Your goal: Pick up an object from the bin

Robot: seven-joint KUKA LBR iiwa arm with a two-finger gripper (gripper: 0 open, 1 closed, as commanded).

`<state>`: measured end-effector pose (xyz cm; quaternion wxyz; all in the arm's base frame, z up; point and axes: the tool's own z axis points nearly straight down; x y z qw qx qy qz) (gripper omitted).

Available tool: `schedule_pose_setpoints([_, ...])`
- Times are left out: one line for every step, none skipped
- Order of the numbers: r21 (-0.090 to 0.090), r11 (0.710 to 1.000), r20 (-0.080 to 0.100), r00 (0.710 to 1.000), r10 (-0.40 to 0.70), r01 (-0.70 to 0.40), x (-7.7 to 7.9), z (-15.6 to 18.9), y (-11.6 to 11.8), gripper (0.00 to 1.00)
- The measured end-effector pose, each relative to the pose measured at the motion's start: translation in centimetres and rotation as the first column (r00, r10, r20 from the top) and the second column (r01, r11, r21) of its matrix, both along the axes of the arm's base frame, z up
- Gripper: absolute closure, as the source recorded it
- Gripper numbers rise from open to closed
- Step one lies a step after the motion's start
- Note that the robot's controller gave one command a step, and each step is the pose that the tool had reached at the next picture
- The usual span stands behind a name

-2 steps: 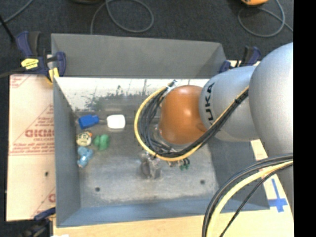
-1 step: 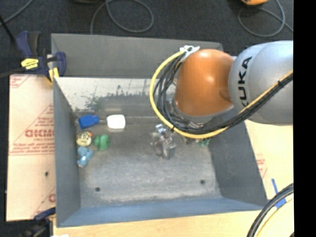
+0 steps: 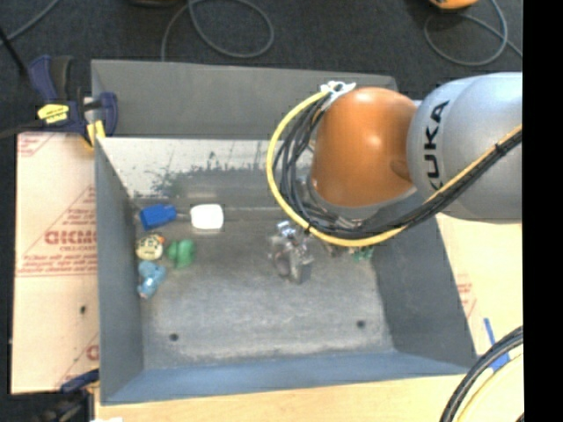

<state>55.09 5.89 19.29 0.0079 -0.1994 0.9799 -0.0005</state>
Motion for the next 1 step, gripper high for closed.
schedule_pose_setpoints([0.001, 1.0, 0.004, 1.0, -0.006, 0.006, 0.48, 6.03, 0.08, 1.0])
